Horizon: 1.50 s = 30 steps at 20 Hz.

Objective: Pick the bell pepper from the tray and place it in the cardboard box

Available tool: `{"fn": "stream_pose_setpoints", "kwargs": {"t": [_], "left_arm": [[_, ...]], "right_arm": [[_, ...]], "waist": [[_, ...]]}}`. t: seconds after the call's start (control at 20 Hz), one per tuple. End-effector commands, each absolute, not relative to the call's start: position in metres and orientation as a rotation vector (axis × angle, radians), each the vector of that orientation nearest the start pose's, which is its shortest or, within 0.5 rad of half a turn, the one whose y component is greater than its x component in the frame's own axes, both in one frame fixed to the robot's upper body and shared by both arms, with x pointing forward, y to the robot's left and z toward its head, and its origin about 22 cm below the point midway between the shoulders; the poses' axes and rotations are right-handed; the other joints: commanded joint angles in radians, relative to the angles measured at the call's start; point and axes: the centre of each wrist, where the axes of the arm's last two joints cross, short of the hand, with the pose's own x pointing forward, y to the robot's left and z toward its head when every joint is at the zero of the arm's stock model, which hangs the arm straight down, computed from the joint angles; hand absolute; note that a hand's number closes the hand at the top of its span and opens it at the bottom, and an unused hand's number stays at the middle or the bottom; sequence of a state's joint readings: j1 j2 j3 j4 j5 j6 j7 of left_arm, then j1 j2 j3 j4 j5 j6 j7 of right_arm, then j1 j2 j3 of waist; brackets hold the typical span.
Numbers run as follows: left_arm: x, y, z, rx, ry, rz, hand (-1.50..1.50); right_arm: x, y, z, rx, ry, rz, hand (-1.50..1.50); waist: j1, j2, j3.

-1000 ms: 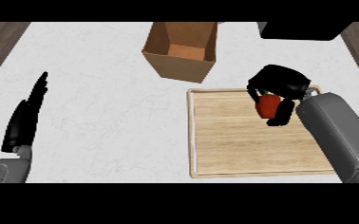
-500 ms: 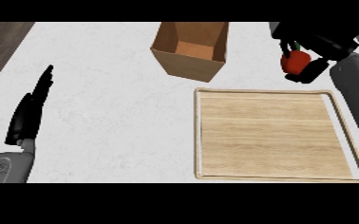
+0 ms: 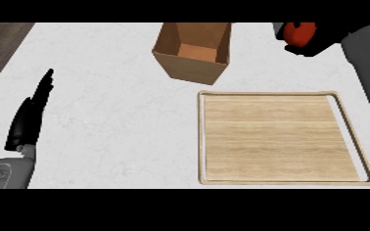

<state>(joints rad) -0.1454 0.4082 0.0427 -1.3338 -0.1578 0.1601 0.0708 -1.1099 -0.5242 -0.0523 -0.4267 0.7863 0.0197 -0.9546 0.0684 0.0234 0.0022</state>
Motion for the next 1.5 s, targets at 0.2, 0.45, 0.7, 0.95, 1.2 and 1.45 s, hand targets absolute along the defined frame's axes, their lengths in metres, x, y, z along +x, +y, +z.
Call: {"fn": "stream_pose_setpoints", "kwargs": {"t": [0.2,0.45,0.7,0.95,1.2,1.45], "left_arm": [[0.279,0.335,0.014,0.615,-1.397,-0.225,0.00],[0.283,0.344,0.017,0.613,-1.387,-0.231,0.00],[0.289,0.343,0.030,0.625,-1.400,-0.255,0.00],[0.273,0.352,0.020,0.628,-1.397,-0.248,0.00],[0.287,0.328,0.021,0.599,-1.415,-0.270,0.00],[0.284,0.332,0.031,0.610,-1.440,-0.265,0.00]], "right_arm": [[0.477,-0.251,0.206,-0.220,-2.147,1.385,1.50],[0.485,-0.185,0.224,-0.140,-2.102,1.309,1.50],[0.481,-0.121,0.214,-0.085,-2.026,1.277,1.50],[0.478,-0.107,0.190,-0.043,-1.956,1.250,1.50],[0.469,-0.064,0.183,-0.051,-1.943,1.266,1.50],[0.460,-0.040,0.171,-0.180,-1.884,1.336,1.50]], "waist": [[-0.034,-0.013,-0.002],[-0.026,-0.010,-0.003],[-0.021,-0.009,-0.003],[-0.006,-0.003,-0.003],[0.000,0.006,-0.003],[0.028,0.008,-0.004]]}}
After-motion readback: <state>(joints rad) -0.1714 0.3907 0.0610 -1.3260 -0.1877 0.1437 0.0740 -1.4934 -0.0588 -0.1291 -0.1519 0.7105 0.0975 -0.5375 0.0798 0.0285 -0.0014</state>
